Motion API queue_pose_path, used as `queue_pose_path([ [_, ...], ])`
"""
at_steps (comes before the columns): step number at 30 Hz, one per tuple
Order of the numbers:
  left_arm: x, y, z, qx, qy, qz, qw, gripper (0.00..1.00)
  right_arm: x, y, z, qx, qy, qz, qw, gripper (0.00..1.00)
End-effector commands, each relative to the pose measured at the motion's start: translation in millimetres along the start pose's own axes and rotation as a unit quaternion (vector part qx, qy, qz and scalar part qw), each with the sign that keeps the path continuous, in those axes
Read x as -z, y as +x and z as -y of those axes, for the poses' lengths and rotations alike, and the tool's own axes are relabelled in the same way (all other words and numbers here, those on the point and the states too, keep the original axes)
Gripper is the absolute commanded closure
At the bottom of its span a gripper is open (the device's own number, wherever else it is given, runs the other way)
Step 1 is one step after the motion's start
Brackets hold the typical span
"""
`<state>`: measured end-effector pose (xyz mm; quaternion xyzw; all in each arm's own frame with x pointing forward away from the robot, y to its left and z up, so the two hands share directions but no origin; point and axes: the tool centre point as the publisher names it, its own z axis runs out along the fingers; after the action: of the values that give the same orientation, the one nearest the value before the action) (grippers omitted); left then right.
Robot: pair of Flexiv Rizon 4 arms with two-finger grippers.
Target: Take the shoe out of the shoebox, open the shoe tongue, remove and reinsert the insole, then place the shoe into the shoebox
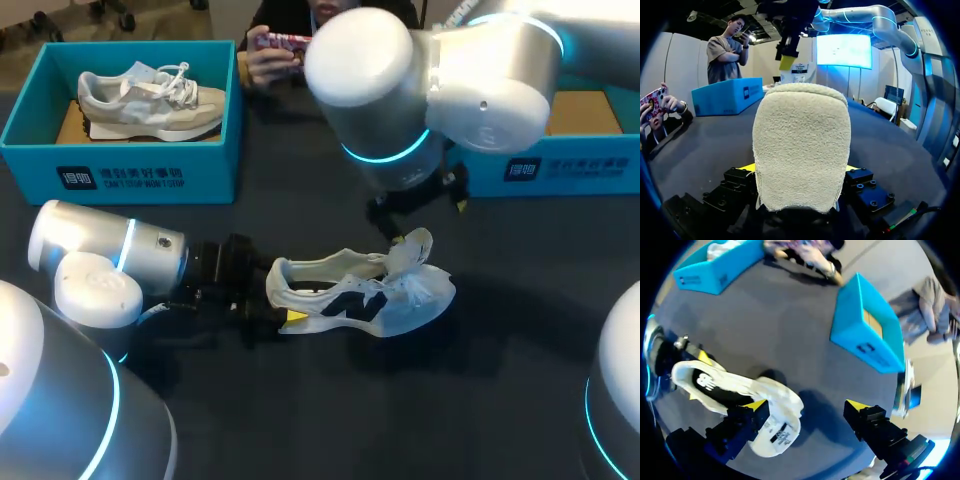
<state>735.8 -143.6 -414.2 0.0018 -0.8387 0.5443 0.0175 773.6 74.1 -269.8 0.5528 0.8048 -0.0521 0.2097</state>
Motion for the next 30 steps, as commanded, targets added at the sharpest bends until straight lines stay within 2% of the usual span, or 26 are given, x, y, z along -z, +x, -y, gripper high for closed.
queue_pose_path([
  [1, -2.1, 0.4, -2.4, 0.0, -0.001, 0.0, 1.0, 1.0, 26.3, 6.3, -8.2, 0.065, -0.047, -0.016, 0.997, 0.0],
  [4, -2.1, 0.4, -2.4, 0.0, -0.001, 0.0, 1.0, 1.0, 39.0, 17.1, -18.7, 0.15, -0.084, -0.043, 0.984, 0.0],
  [8, -2.1, 0.4, -2.4, 0.0, -0.001, 0.0, 1.0, 1.0, 52.6, 26.5, -25.3, 0.225, -0.103, -0.044, 0.968, 0.0],
  [9, -2.1, 0.4, -2.4, 0.0, -0.001, 0.0, 1.0, 1.0, 57.7, 29.6, -27.1, 0.257, -0.119, -0.054, 0.957, 0.0],
  [11, -2.1, 0.4, -2.4, 0.0, -0.001, 0.0, 1.0, 1.0, 59.8, 31.3, -27.9, 0.274, -0.124, -0.054, 0.952, 0.0],
  [15, -2.1, 0.4, -2.4, 0.0, -0.001, 0.0, 1.0, 1.0, 70.3, 43.0, -30.3, 0.362, -0.133, -0.082, 0.919, 0.0],
  [17, -2.1, 0.4, -2.4, 0.0, -0.001, 0.0, 1.0, 1.0, 72.0, 44.7, -30.6, 0.372, -0.14, -0.085, 0.913, 0.0],
  [18, -2.1, 0.4, -2.4, 0.0, -0.001, 0.0, 1.0, 1.0, 75.0, 46.8, -30.4, 0.389, -0.146, -0.091, 0.905, 0.05],
  [19, -2.1, 0.4, -2.4, 0.0, -0.001, 0.0, 1.0, 1.0, 77.7, 50.6, -31.3, 0.404, -0.148, -0.098, 0.898, 0.3],
  [21, -2.1, 0.4, -2.4, 0.0, -0.001, 0.0, 1.0, 1.0, 81.7, 57.0, -33.3, 0.429, -0.144, -0.103, 0.886, 0.68],
  [22, -2.1, 0.4, -2.4, 0.0, -0.001, 0.0, 1.0, 1.0, 82.6, 59.6, -34.0, 0.443, -0.141, -0.106, 0.879, 0.95],
  [23, -2.1, 0.4, -2.4, 0.0, -0.001, 0.0, 1.0, 1.0, 82.9, 62.1, -34.1, 0.453, -0.136, -0.11, 0.874, 1.0],
  [26, -2.1, 0.4, -2.4, 0.0, -0.001, 0.0, 1.0, 1.0, 82.3, 68.3, -32.3, 0.472, -0.128, -0.129, 0.863, 1.0],
  [30, -2.1, 0.4, -2.4, 0.0, -0.001, 0.0, 1.0, 1.0, 78.5, 73.5, -27.2, 0.472, -0.128, -0.156, 0.858, 1.0],
])
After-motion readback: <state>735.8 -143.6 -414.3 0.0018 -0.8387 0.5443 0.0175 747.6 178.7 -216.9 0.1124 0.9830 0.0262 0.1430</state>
